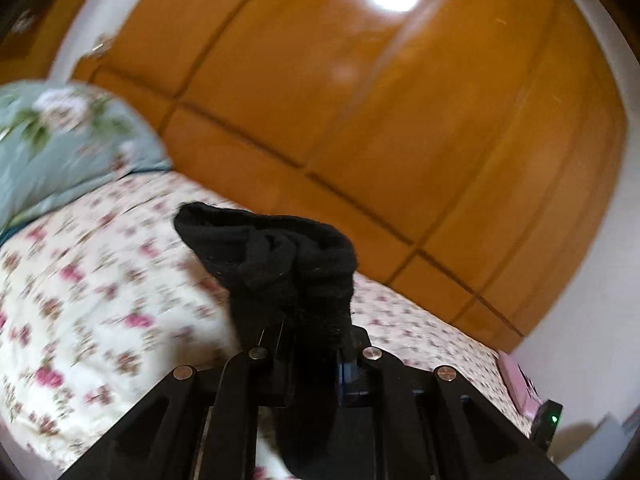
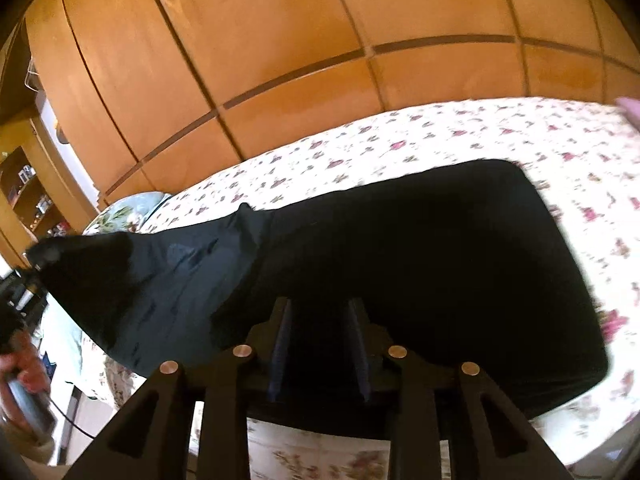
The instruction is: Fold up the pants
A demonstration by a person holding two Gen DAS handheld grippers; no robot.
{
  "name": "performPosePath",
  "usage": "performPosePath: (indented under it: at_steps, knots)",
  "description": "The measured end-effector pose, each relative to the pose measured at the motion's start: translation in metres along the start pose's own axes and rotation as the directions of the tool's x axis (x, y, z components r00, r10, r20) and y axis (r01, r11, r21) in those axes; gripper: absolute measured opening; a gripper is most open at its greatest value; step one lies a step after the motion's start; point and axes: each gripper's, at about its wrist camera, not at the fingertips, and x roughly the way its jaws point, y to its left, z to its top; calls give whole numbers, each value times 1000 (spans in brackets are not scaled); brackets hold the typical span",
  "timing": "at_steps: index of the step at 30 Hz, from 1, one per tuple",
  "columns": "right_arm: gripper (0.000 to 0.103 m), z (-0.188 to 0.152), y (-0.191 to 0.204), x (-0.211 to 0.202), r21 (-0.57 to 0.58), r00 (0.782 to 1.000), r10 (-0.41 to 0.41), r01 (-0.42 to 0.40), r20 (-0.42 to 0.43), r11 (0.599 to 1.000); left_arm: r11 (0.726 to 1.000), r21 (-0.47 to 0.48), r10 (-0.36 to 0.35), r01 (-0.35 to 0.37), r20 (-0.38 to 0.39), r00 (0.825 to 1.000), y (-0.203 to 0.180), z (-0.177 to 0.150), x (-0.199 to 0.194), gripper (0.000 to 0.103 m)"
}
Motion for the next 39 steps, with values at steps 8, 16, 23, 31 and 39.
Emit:
performPosePath:
  at_steps: [8, 16, 23, 31, 39]
  knots:
    - [34, -2, -42, -15, 107, 999, 19, -16, -28, 994, 956, 193, -211, 219, -61, 976, -100, -2, 27, 13]
    - [39, 16, -58, -50, 138, 996, 24, -35, 87, 990, 876, 283, -333, 390, -231, 914, -182, -45, 70, 13]
    - [39, 22, -91, -65, 274, 992, 23, -58, 128, 960, 822, 353, -307, 447, -386, 870, -226, -108, 114, 13]
    - [41, 19, -100, -62, 349, 988, 88, -128, 127, 928, 789, 369, -245, 491, -543, 803, -238, -165, 164, 14]
    - [58, 13, -104, -49, 402, 985, 144, -172, 98, 899, 742, 292, -330, 603, -624, 708, -217, -173, 152, 45]
